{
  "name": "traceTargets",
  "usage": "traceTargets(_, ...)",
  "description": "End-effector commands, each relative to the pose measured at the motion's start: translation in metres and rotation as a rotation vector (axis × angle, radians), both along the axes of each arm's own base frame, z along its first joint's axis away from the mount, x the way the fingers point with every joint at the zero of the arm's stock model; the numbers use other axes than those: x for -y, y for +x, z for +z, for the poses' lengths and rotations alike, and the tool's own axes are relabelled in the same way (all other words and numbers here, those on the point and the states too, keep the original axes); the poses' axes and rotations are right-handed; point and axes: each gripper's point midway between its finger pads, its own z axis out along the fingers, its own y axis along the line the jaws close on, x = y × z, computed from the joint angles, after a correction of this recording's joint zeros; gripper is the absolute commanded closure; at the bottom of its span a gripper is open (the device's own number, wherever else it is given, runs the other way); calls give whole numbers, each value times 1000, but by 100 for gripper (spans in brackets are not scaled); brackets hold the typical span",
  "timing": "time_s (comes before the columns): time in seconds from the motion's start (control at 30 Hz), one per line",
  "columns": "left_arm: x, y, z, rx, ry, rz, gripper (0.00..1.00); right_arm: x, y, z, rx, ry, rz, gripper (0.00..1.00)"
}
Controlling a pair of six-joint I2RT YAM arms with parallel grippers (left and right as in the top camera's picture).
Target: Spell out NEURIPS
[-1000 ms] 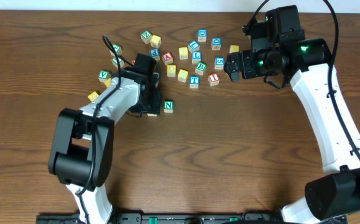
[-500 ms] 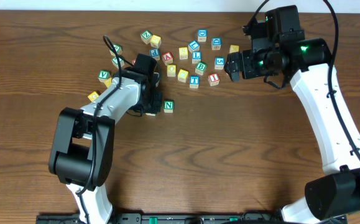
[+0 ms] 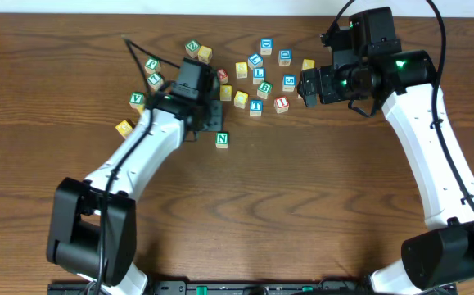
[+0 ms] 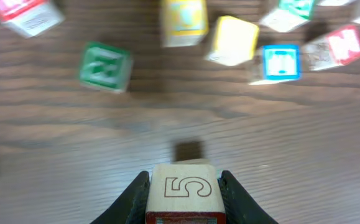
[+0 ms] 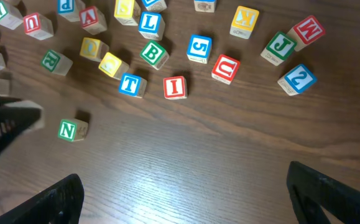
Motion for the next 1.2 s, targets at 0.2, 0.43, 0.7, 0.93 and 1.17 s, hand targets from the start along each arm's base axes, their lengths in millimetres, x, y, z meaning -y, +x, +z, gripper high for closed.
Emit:
traceTargets(0.2,66,-10,-26,10,10,-37,76,11,-3,2,-8,-49,-35,1)
traceTargets(0.43,63,-12,-53,-44,44,-28,76,11,-4,1,-11,-55,-30,1)
traceTargets(0.7,47,-19,-60,-72,116,3,76,11,-4,1,-13,-55,-30,1)
traceTargets(0.93,47,-20,-63,-81,115,13,76,11,-4,1,-13,-56,-30,1)
traceTargets(1.17,46,-22,-75,-107,128,15,76,11,-5,1,-16,-56,-30,1)
